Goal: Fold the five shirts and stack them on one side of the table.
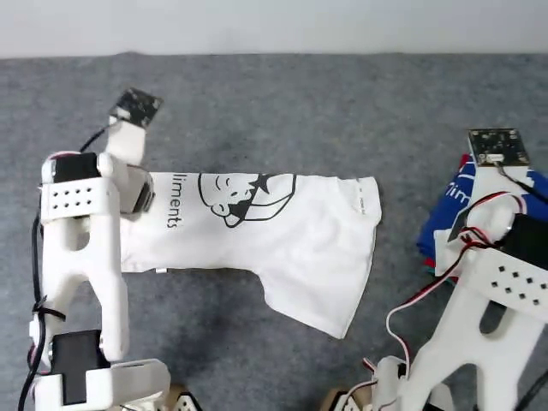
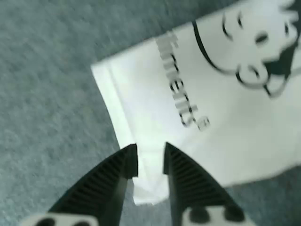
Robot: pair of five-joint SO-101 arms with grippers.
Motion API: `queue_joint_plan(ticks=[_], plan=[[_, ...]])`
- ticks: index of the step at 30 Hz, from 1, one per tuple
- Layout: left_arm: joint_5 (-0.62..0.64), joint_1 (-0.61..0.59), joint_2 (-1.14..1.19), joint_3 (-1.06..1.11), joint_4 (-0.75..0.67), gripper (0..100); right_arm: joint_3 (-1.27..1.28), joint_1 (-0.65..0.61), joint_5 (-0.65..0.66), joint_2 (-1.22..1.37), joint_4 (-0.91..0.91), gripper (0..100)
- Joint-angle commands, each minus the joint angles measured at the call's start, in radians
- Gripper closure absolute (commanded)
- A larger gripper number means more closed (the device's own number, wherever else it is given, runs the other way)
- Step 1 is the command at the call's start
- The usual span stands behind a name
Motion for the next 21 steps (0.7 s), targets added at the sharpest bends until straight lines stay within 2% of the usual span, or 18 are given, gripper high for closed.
queue_joint_plan(ticks=[1, 4, 6, 8, 12, 13, 15, 18, 21], plan=[[0.025, 0.02, 0.025, -0.01, -0.14, 97, -0.005, 0.004, 0.008, -0.019, 0.033, 56.4], [0.025, 0.02, 0.127, -0.005, -0.199, 99, -0.002, -0.073, 0.005, -0.016, 0.018, 56.6], [0.025, 0.017, 0.209, -0.031, -0.207, 99, 0.021, -0.157, 0.003, -0.016, -0.027, 60.2], [0.028, 0.014, 0.282, -0.073, -0.203, 99, 0.049, -0.249, 0.003, -0.016, -0.105, 69.7], [0.032, 0.014, 0.385, -0.153, -0.193, 99, 0.112, -0.383, 0.005, -0.016, -0.306, 97.1], [0.032, 0.015, 0.405, -0.173, -0.189, 99, 0.135, -0.41, 0.005, -0.016, -0.355, 99.8], [0.032, 0.018, 0.433, -0.202, -0.19, 99, 0.199, -0.455, 0.003, -0.016, -0.44, 94.6], [0.032, 0.015, 0.473, -0.248, -0.192, 99, 0.325, -0.527, 0.008, -0.016, -0.591, 98.7], [0.032, 0.014, 0.523, -0.291, -0.195, 99, 0.465, -0.568, 0.011, -0.016, -0.756, 98.7]])
